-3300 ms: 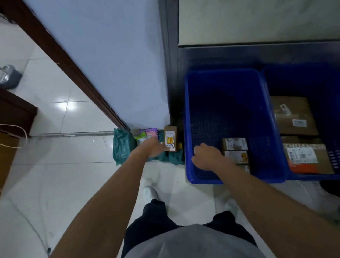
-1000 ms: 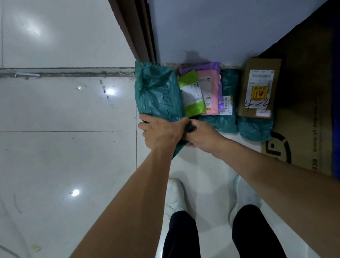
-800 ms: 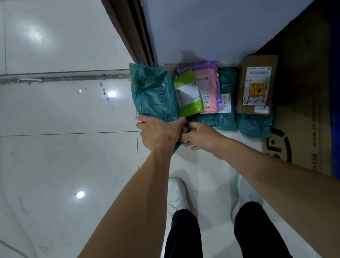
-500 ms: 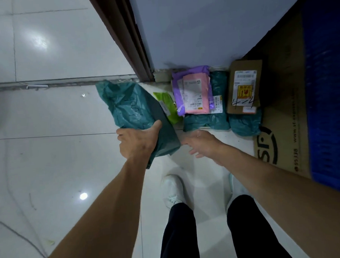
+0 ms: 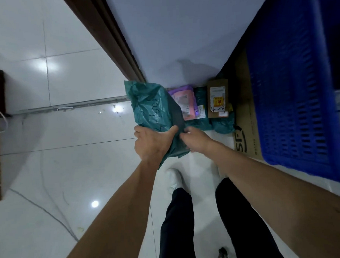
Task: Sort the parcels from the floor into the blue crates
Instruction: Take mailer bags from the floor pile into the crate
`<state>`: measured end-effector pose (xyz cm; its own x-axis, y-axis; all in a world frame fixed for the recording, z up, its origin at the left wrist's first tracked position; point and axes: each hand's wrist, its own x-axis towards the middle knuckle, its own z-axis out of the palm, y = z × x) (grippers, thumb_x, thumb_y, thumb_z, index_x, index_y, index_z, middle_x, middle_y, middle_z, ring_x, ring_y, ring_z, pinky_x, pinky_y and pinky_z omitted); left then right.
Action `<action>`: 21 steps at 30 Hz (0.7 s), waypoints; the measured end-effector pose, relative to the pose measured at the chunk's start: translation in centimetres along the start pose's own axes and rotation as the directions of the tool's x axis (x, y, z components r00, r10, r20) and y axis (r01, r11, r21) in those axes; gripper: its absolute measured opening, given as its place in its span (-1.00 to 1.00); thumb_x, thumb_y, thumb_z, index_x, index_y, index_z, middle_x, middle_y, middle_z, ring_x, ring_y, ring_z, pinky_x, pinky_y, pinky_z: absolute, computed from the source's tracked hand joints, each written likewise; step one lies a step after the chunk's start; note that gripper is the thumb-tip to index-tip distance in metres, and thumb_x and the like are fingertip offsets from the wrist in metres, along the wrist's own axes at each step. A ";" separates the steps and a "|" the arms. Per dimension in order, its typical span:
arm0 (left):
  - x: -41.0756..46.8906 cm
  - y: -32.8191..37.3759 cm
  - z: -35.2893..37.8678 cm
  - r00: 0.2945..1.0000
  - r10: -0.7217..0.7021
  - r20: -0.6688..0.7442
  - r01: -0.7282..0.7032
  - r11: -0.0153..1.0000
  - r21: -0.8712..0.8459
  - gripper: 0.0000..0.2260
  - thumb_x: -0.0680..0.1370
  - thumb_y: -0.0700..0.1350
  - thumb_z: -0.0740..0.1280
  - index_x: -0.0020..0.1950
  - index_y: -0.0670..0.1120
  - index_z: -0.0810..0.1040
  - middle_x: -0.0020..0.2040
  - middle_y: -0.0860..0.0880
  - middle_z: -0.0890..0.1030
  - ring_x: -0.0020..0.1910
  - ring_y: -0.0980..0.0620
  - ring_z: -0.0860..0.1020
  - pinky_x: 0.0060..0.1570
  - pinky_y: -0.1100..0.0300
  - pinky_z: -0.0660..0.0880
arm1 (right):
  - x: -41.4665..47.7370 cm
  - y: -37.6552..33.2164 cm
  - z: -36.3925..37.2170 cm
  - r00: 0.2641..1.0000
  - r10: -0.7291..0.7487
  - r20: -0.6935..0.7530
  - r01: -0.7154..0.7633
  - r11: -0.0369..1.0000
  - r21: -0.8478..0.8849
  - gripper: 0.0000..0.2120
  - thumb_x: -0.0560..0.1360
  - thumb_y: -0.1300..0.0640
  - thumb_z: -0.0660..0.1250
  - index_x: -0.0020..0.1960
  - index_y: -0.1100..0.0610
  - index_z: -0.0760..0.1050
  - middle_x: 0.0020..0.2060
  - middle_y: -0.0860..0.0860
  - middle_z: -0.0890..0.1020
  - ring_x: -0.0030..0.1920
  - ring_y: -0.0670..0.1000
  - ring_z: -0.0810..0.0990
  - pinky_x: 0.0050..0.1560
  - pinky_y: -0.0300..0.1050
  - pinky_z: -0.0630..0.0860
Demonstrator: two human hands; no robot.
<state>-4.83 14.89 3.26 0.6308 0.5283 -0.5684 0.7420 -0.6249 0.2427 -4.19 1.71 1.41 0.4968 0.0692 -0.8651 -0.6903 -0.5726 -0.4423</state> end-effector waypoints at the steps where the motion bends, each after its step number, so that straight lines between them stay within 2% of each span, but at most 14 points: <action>1: -1.1 0.8 -0.7 1.000 0.022 0.006 -0.022 1.000 0.005 -0.07 0.23 0.42 0.40 0.31 -0.22 0.28 0.20 -0.14 0.50 0.17 -0.22 0.54 -0.01 0.02 0.44 | -1.4 -0.5 -0.7 0.999 -0.012 -0.030 0.012 1.000 -0.009 -0.65 0.50 -0.10 0.20 0.23 -0.02 0.47 0.17 0.06 0.62 0.13 0.12 0.61 0.21 0.13 0.55; 3: -3.2 2.5 -2.1 0.998 0.051 0.028 -0.051 0.999 0.006 -0.06 0.21 0.44 0.40 0.31 -0.21 0.28 0.21 -0.14 0.50 0.17 -0.21 0.54 0.02 0.01 0.46 | -4.2 -1.3 -2.0 0.992 -0.055 -0.112 0.048 0.997 -0.064 -0.52 0.55 -0.07 0.18 0.45 0.00 0.35 0.34 0.07 0.53 0.28 0.16 0.53 0.30 0.09 0.47; 5: -5.1 4.1 -3.5 0.996 0.067 0.057 -0.067 0.998 0.004 -0.03 0.19 0.46 0.38 0.32 -0.20 0.27 0.22 -0.15 0.50 0.20 -0.22 0.53 0.08 -0.01 0.48 | -7.2 -1.8 -3.1 0.977 -0.108 -0.182 0.085 0.988 -0.132 -0.48 0.60 0.00 0.16 0.55 0.01 0.22 0.46 0.08 0.41 0.39 0.18 0.44 0.37 0.07 0.39; 10: -9.8 7.9 -7.7 0.985 0.145 0.097 -0.146 0.989 0.011 0.05 0.14 0.48 0.37 0.37 -0.23 0.27 0.25 -0.15 0.53 0.22 -0.20 0.53 0.16 -0.04 0.51 | -14.3 -2.1 -5.6 0.939 -0.206 -0.276 0.173 0.975 -0.140 -0.56 0.64 0.03 0.11 0.51 0.01 0.28 0.42 0.11 0.45 0.38 0.19 0.43 0.35 0.09 0.37; 13: -12.7 10.2 -10.2 0.969 0.221 0.109 -0.226 0.974 0.035 0.09 0.13 0.48 0.38 0.39 -0.26 0.26 0.24 -0.15 0.54 0.21 -0.18 0.54 0.10 0.01 0.50 | -18.7 -2.5 -7.2 0.938 -0.189 -0.290 0.176 0.982 -0.070 -0.56 0.69 0.01 0.02 0.55 0.00 0.24 0.45 0.14 0.43 0.41 0.21 0.39 0.36 0.09 0.30; 16: -15.4 12.3 -12.1 0.939 0.312 0.146 -0.318 0.948 0.019 0.04 0.15 0.43 0.41 0.38 -0.25 0.27 0.23 -0.13 0.53 0.20 -0.17 0.54 0.06 0.05 0.49 | -22.5 -2.8 -8.4 0.926 -0.148 -0.347 0.177 0.983 0.052 -0.55 0.69 -0.09 -0.01 0.53 0.00 0.26 0.41 0.16 0.45 0.37 0.20 0.42 0.33 0.08 0.33; 19: -17.8 14.7 -14.3 0.905 0.374 0.203 -0.387 0.921 0.031 0.06 0.16 0.42 0.44 0.41 -0.24 0.25 0.23 -0.11 0.50 0.22 -0.14 0.52 0.10 0.05 0.52 | -26.3 -3.1 -9.2 0.903 -0.178 -0.392 0.226 0.971 0.079 -0.48 0.66 -0.21 0.06 0.55 -0.03 0.23 0.44 0.11 0.42 0.41 0.18 0.39 0.40 0.07 0.31; 21: -19.2 16.2 -15.9 0.874 0.418 0.248 -0.443 0.895 0.056 0.05 0.16 0.44 0.44 0.41 -0.22 0.27 0.23 -0.10 0.49 0.22 -0.13 0.52 0.05 0.07 0.50 | -28.3 -3.3 -9.7 0.849 -0.257 -0.461 0.305 0.952 0.031 -0.40 0.60 -0.27 0.18 0.56 -0.06 0.22 0.43 0.04 0.42 0.41 0.12 0.41 0.37 0.02 0.35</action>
<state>-1.32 3.74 30.56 0.8050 0.0582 -0.5904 0.3716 -0.8253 0.4252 -10.85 -6.30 29.69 0.8419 -0.1707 -0.5120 -0.5220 -0.4983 -0.6922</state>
